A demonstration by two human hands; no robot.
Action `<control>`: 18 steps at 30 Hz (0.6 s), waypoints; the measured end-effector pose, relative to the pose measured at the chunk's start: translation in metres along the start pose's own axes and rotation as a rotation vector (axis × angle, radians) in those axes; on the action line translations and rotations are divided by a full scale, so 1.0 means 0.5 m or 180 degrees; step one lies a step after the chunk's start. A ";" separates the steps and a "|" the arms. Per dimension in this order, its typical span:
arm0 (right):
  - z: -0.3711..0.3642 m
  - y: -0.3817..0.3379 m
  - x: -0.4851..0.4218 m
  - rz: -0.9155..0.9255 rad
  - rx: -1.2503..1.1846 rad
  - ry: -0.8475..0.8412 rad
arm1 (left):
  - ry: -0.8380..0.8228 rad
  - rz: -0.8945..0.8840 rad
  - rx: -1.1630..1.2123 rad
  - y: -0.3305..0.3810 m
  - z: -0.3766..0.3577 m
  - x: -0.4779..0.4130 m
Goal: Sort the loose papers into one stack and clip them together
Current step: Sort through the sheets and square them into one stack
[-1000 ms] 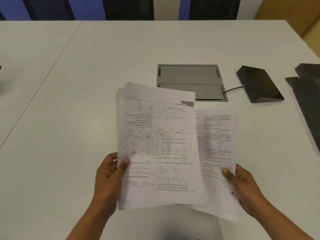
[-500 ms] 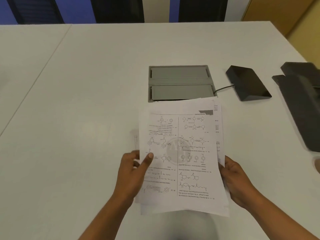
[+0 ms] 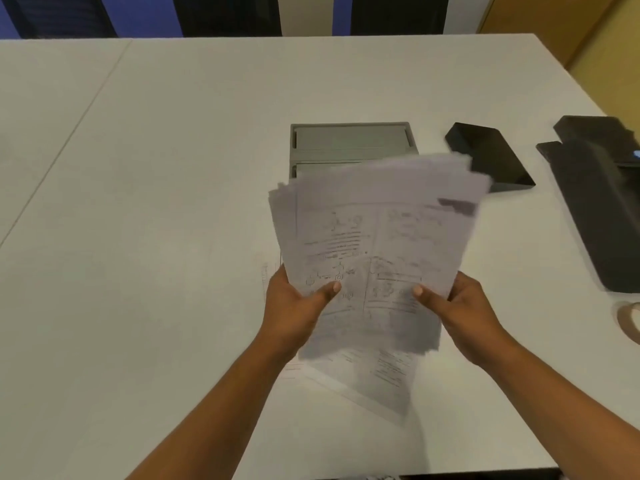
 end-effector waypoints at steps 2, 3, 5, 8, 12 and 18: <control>-0.010 -0.019 -0.003 0.0191 -0.0013 0.0019 | 0.0033 -0.0270 -0.0100 0.006 -0.002 -0.003; -0.017 -0.022 -0.003 0.0259 0.0043 -0.0023 | 0.0035 -0.0382 -0.0092 0.006 -0.002 -0.004; -0.031 -0.018 -0.002 0.0237 0.0131 -0.0062 | -0.0003 -0.0497 -0.0065 0.001 -0.005 -0.002; -0.034 0.007 -0.007 0.0102 0.0202 0.0005 | -0.0068 -0.0354 -0.0084 -0.020 -0.010 0.001; -0.028 0.037 -0.014 -0.0013 0.0309 0.0003 | -0.0185 -0.0276 -0.0127 -0.038 -0.015 0.004; -0.004 0.063 -0.007 -0.0131 0.0508 0.0082 | -0.0227 -0.0189 -0.0081 -0.033 -0.002 -0.003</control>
Point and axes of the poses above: each hand's wrist, its own x-axis away from the middle knuckle, its own z-axis out of the back of the hand, y = z × x, the point moved 5 cm from there along -x, towards the middle knuckle, and after that the axes turned 13 degrees about -z, right-handed, at the moved point
